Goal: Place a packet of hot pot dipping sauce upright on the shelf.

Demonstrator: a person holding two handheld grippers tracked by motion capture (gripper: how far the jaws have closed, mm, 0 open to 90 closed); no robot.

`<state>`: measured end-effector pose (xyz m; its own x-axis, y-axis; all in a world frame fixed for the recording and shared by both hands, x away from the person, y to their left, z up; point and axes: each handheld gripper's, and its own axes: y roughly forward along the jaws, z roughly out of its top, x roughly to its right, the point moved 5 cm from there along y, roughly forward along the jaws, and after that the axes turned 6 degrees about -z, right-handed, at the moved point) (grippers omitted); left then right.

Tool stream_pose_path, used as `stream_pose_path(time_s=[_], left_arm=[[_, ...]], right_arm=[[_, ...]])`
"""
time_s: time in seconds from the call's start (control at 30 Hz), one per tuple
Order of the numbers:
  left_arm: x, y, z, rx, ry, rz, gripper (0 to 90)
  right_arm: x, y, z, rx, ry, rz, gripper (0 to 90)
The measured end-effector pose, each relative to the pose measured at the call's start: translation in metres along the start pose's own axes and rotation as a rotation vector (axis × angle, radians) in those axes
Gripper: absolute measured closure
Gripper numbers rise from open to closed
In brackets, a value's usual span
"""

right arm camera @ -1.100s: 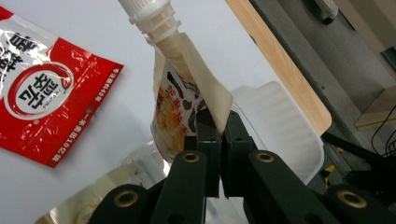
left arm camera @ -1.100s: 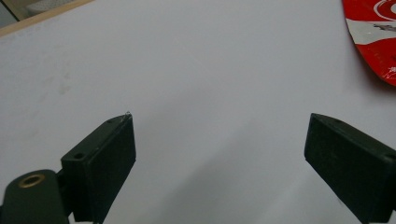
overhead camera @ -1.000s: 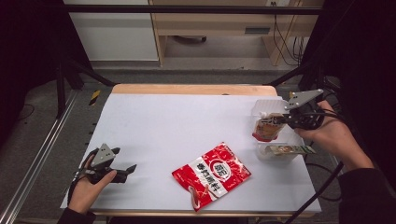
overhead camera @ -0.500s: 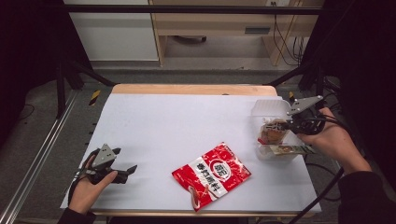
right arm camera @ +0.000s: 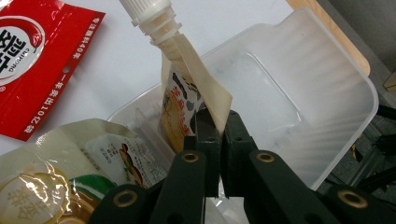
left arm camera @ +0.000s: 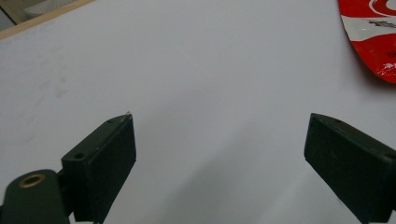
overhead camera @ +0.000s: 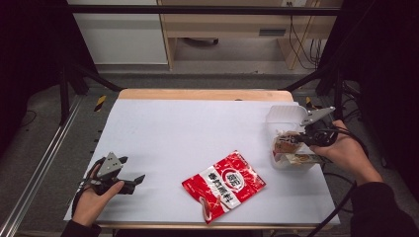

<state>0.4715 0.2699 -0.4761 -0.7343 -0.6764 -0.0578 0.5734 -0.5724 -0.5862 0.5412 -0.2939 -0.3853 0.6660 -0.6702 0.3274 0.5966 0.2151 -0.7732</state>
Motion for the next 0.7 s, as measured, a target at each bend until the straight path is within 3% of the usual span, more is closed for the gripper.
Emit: stream_pose_path(time_s=[0.33,0.5,0.7], left_arm=[[0.001,0.000,0.000,-0.004,0.002,-0.001,8.9],[0.000,0.000,0.000,-0.002,-0.001,0.002,8.9],[0.000,0.001,-0.001,-0.010,0.003,0.003,8.9]], right_arm=[[0.000,-0.003,-0.006,0.005,0.034,-0.001,82.7],[-0.003,-0.016,0.002,0.054,0.047,-0.009,61.3],[-0.013,-0.045,0.028,0.156,0.071,-0.078,35.0]])
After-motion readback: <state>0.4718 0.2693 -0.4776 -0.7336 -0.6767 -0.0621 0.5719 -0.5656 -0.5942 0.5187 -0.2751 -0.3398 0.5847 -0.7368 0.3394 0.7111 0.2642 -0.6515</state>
